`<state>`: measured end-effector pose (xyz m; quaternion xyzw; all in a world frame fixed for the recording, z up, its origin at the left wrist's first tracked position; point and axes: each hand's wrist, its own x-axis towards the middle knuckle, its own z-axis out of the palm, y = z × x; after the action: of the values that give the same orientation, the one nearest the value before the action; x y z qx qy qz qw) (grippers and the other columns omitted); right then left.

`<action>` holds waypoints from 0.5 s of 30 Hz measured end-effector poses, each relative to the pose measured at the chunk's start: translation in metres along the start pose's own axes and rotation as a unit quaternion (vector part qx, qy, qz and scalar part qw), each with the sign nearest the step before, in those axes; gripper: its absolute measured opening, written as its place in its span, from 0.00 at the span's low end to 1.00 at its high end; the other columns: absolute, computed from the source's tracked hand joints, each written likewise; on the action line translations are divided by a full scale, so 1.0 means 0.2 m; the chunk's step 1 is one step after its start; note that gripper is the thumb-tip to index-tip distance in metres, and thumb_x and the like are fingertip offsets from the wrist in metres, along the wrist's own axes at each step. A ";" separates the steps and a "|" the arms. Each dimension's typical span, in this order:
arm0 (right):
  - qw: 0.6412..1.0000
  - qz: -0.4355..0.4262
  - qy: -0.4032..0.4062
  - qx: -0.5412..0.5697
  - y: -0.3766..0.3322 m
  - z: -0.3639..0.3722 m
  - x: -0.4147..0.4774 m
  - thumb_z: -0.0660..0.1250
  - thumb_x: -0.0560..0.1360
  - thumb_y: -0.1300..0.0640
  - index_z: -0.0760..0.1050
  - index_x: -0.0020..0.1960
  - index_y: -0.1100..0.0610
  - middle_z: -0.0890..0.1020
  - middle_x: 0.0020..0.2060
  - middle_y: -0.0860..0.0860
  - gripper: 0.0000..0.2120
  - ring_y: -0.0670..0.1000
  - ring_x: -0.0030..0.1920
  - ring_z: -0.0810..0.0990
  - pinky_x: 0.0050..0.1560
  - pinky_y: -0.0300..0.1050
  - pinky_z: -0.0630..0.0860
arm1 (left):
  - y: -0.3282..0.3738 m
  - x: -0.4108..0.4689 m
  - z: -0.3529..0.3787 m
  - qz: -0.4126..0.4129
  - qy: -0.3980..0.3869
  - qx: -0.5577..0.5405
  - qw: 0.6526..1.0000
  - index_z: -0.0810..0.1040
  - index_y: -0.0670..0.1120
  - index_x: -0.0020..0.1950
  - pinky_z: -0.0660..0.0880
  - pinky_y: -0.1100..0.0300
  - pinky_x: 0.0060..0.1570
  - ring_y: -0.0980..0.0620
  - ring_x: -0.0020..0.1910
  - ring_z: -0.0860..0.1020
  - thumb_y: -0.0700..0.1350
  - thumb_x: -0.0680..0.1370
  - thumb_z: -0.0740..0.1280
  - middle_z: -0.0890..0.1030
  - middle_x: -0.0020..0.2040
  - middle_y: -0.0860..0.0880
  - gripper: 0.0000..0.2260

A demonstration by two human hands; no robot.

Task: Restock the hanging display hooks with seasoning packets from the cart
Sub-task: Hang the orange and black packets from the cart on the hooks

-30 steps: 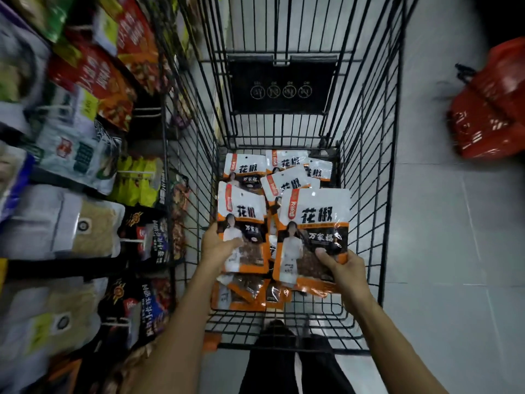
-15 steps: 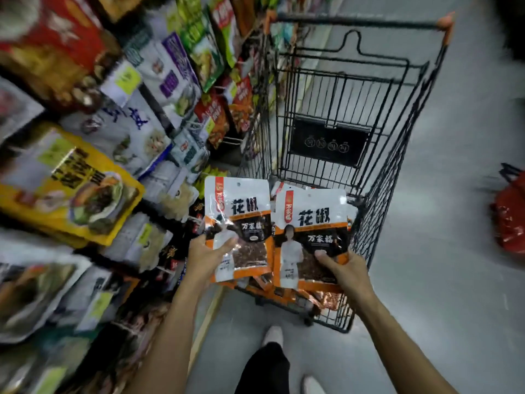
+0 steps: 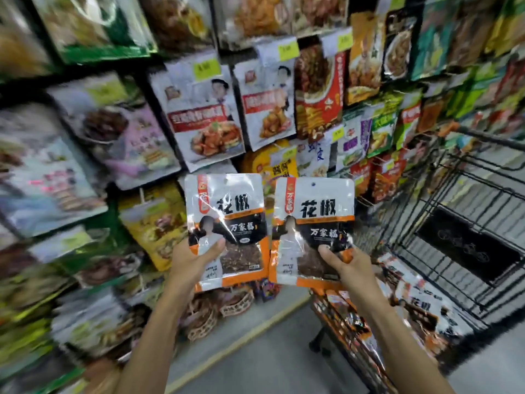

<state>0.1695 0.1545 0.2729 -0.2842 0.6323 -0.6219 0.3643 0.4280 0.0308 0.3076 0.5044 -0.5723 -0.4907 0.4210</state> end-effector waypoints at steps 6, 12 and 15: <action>0.988 -0.087 -0.126 -0.032 -0.22 0.59 -0.14 0.75 0.67 0.44 0.62 0.30 0.54 0.67 0.24 0.49 0.24 0.45 0.28 0.67 0.33 0.42 0.64 | 0.16 -0.21 -0.66 0.032 0.132 -0.011 0.991 0.80 0.53 0.43 0.78 0.47 0.49 0.51 0.44 0.83 0.53 0.62 0.75 0.84 0.41 0.53 0.12; 0.969 -0.117 -0.216 -0.018 -0.29 1.25 -0.49 0.74 0.70 0.49 0.60 0.30 0.50 0.65 0.18 0.40 0.22 0.38 0.21 0.67 0.31 0.34 0.65 | 0.17 -0.50 -1.38 0.073 0.207 -0.015 0.975 0.75 0.56 0.56 0.72 0.52 0.55 0.52 0.54 0.76 0.51 0.67 0.74 0.79 0.52 0.59 0.19; 0.961 -0.116 -0.253 -0.002 -0.28 1.54 -0.71 0.74 0.66 0.45 0.57 0.30 0.52 0.63 0.21 0.42 0.25 0.41 0.23 0.66 0.33 0.39 0.64 | 0.13 -0.66 -1.74 0.062 0.235 0.004 0.970 0.75 0.52 0.56 0.73 0.54 0.55 0.58 0.50 0.76 0.51 0.68 0.74 0.78 0.50 0.61 0.18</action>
<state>0.4969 0.0883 0.3555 -0.5043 0.4838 -0.5664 0.4368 0.7822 0.1138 0.3927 0.5707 -0.4897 -0.3287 0.5713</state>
